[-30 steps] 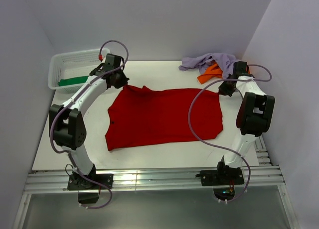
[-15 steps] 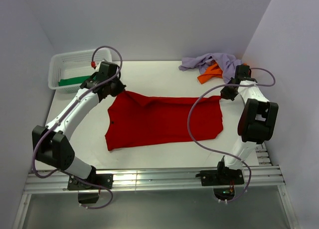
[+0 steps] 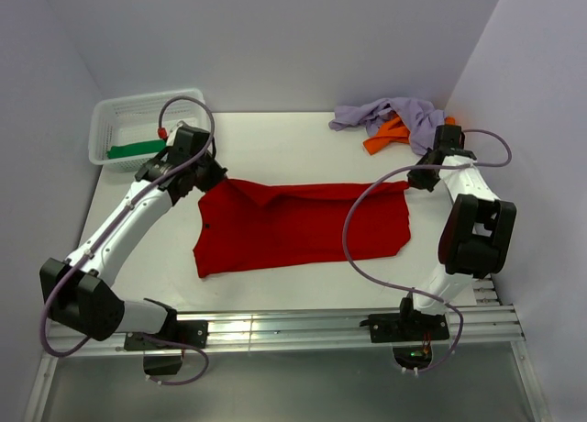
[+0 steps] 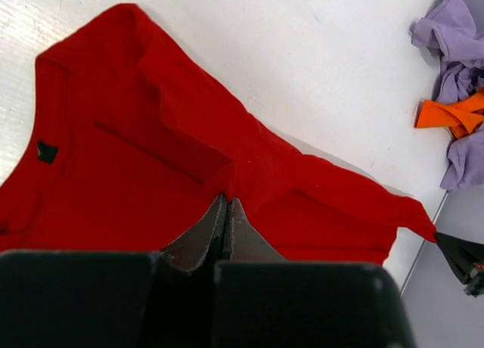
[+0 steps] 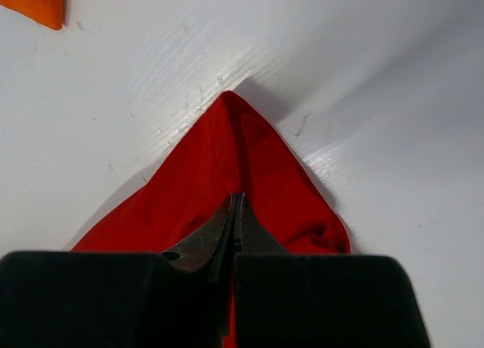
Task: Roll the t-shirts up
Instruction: Fold the tshirt
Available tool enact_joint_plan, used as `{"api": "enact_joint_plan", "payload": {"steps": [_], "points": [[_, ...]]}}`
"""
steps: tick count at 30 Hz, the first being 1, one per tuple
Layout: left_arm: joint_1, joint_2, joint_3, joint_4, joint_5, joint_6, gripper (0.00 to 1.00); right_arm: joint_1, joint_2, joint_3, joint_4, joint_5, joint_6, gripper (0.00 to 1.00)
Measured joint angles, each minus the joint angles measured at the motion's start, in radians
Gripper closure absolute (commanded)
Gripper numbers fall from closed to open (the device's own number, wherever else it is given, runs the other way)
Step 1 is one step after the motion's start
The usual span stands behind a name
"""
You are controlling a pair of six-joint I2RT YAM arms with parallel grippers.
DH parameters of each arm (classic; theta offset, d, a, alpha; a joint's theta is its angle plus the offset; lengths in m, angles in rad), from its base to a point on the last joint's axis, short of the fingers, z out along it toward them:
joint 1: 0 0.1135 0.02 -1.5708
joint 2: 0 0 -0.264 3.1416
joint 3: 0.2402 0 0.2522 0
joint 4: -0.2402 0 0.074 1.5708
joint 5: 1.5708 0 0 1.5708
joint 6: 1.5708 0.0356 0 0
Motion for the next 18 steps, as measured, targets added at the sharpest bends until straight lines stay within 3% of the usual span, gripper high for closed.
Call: {"api": "enact_joint_plan", "payload": {"steps": [18], "points": [[-0.097, -0.126, -0.192, -0.033, 0.0, -0.111, 0.99, 0.0, -0.019, -0.096, -0.04, 0.045, 0.001, 1.0]]}}
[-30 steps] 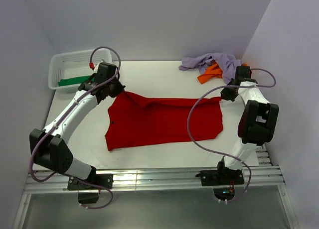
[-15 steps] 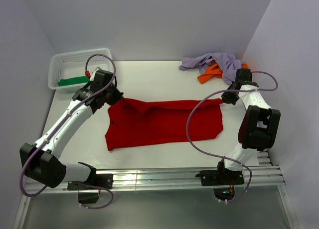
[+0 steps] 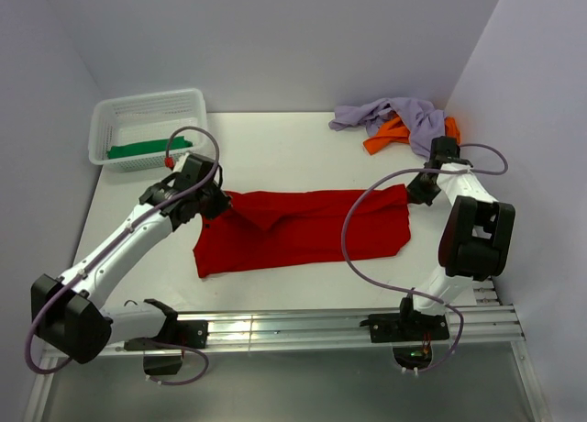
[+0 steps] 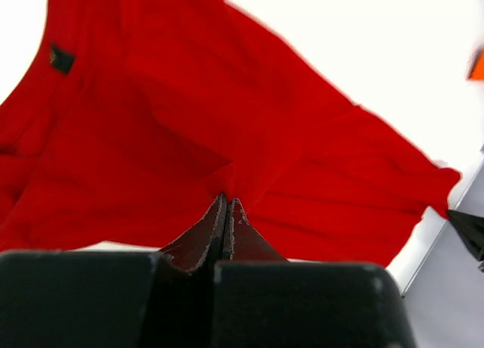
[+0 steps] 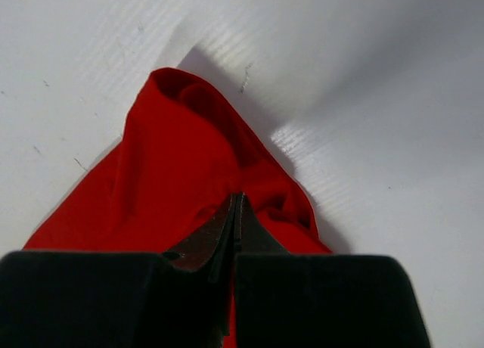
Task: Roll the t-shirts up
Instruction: Fold the tshirt
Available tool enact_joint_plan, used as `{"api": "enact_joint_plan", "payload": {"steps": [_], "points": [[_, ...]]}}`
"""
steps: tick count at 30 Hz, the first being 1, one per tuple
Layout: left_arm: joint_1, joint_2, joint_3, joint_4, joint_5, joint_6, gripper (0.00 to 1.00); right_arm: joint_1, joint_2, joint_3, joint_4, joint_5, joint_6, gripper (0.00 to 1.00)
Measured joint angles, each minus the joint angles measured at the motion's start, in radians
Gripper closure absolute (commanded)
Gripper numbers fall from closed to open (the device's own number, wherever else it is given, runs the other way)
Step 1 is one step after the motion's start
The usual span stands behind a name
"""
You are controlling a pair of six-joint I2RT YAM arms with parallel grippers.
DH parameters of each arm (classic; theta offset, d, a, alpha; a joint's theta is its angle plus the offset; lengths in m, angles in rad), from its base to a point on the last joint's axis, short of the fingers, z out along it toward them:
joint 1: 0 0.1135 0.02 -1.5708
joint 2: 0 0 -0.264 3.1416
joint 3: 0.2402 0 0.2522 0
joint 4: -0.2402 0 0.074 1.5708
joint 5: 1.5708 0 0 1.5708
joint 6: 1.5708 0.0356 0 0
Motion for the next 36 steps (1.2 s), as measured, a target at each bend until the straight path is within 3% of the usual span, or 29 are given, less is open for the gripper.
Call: {"api": "enact_joint_plan", "payload": {"steps": [18, 24, 25, 27, 28, 31, 36], "points": [[-0.069, -0.158, -0.271, 0.0, 0.009, -0.053, 0.98, 0.0, -0.017, -0.037, -0.021, 0.053, 0.007, 1.0], [-0.121, -0.167, -0.322, 0.016, 0.025, -0.07, 0.73, 0.0, -0.017, -0.038, -0.023, 0.059, 0.008, 0.98], [-0.13, -0.166, -0.325, 0.016, 0.027, -0.071, 0.62, 0.0, -0.017, -0.038, -0.023, 0.059, 0.008, 0.93], [-0.14, -0.166, -0.325, 0.016, 0.027, -0.071, 0.52, 0.0, -0.017, -0.038, -0.023, 0.06, 0.013, 0.86], [-0.143, -0.166, -0.325, 0.015, 0.026, -0.073, 0.43, 0.0, -0.017, -0.038, -0.023, 0.06, 0.014, 0.75], [-0.146, -0.167, -0.321, -0.005, 0.017, -0.071, 0.31, 0.0, -0.017, -0.038, -0.025, 0.064, 0.019, 0.67], [-0.127, -0.179, -0.269, -0.074, -0.025, -0.032, 0.29, 0.0, -0.019, -0.038, -0.025, 0.072, 0.023, 0.5]]}}
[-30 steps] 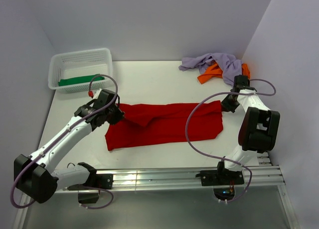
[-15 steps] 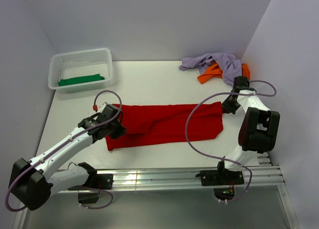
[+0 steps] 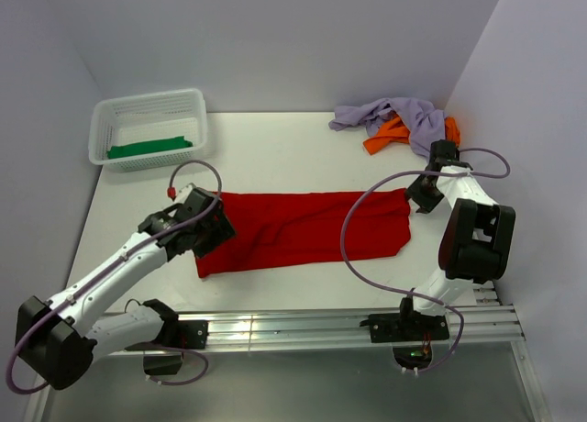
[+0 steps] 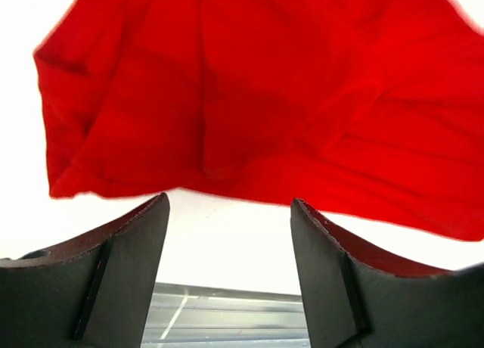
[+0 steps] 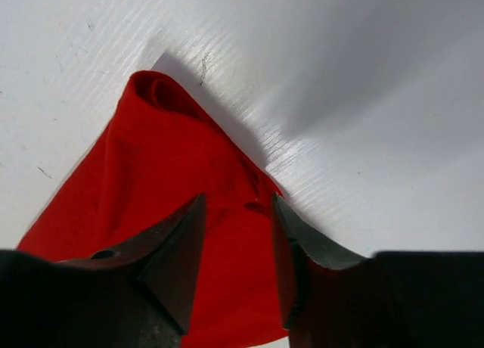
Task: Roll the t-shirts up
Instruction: Fold the tshirt
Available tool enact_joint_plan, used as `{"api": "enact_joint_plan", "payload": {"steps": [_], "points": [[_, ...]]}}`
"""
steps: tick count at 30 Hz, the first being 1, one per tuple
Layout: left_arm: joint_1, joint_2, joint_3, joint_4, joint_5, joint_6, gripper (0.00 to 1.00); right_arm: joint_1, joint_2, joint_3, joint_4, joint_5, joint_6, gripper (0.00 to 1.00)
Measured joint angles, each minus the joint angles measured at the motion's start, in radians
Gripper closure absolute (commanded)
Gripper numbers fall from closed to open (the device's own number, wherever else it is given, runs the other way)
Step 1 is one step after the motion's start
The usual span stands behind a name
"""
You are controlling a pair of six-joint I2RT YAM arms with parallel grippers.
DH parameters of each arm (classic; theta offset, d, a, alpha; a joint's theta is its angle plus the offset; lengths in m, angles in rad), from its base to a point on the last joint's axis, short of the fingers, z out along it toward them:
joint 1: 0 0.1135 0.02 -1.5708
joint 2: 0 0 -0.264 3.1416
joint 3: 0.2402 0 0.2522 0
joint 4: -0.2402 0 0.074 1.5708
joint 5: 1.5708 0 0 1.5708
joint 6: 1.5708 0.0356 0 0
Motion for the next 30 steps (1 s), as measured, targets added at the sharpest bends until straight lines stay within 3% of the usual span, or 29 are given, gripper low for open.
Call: {"api": "enact_joint_plan", "payload": {"steps": [5, 11, 23, 26, 28, 29, 30], "points": [[0.152, 0.042, 0.064, 0.021, 0.0, 0.092, 0.29, 0.0, -0.029, 0.0, 0.013, -0.013, 0.003, 0.43], [0.304, 0.191, 0.074, 0.105, 0.013, 0.184, 0.29, -0.001, -0.021, 0.001, 0.045, -0.055, 0.005, 0.43], [0.357, 0.46, 0.115, 0.267, 0.037, 0.274, 0.29, 0.004, 0.047, -0.066, 0.1, -0.082, 0.029, 0.44], [0.357, 0.518, 0.153, 0.301, 0.041, 0.285, 0.31, 0.014, 0.048, -0.092, 0.104, -0.08, 0.03, 0.5], [0.357, 0.563, 0.179, 0.323, 0.043, 0.297, 0.38, 0.026, 0.049, -0.104, 0.106, -0.079, 0.031, 0.58], [0.357, 0.583, 0.189, 0.332, 0.043, 0.302, 0.42, 0.032, 0.048, -0.109, 0.108, -0.077, 0.032, 0.62], [0.357, 0.608, 0.203, 0.336, 0.043, 0.306, 0.56, 0.039, 0.048, -0.111, 0.109, -0.073, 0.033, 0.77]]}}
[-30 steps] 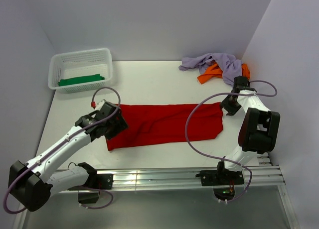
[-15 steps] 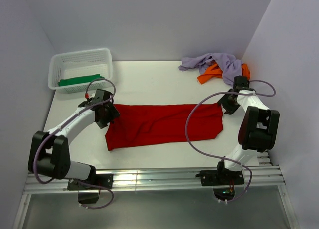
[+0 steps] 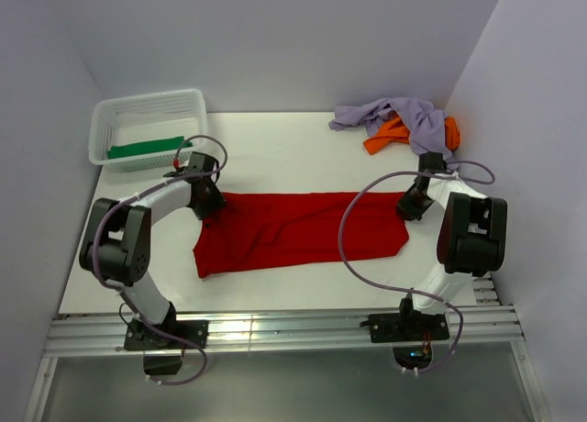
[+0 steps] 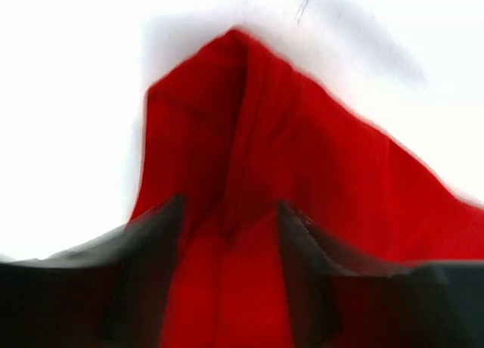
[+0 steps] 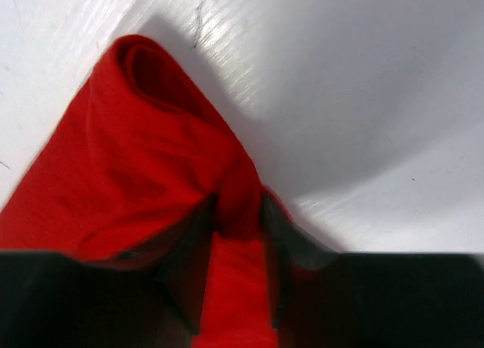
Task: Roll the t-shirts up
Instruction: Fold the tshirt
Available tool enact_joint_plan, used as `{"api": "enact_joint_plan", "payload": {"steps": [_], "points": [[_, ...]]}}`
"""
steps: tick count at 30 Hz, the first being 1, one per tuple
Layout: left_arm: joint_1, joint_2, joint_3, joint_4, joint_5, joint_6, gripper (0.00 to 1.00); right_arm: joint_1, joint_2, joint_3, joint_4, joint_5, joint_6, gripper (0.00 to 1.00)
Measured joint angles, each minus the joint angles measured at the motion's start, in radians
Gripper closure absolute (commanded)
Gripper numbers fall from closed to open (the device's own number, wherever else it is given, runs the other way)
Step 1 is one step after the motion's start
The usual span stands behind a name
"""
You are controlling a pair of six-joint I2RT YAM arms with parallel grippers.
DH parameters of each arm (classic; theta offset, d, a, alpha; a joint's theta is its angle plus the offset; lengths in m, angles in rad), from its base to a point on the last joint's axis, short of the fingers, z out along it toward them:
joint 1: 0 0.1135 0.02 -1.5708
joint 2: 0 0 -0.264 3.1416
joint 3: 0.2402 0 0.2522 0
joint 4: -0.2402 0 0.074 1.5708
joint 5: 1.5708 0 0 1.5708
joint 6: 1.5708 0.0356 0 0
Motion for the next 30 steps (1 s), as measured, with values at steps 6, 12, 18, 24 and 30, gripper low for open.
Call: {"api": "enact_joint_plan", "payload": {"steps": [6, 12, 18, 24, 30], "points": [[-0.009, 0.142, 0.11, 0.022, -0.024, 0.053, 0.92, 0.066, -0.021, -0.029, 0.005, 0.045, 0.011, 1.0], [-0.059, 0.254, 0.246, 0.036, -0.077, 0.096, 1.0, 0.168, -0.121, -0.128, -0.022, 0.061, 0.05, 1.0], [-0.139, 0.43, 0.482, 0.051, -0.132, 0.159, 1.0, 0.471, -0.221, -0.208, -0.114, 0.031, 0.147, 1.0], [-0.188, 0.682, 0.86, 0.076, -0.107, 0.267, 1.0, 0.833, -0.341, -0.232, -0.219, -0.05, 0.27, 0.72], [-0.245, 0.893, 1.233, 0.065, 0.01, 0.36, 0.47, 1.025, -0.539, -0.213, -0.364, -0.103, 0.34, 0.17]]}}
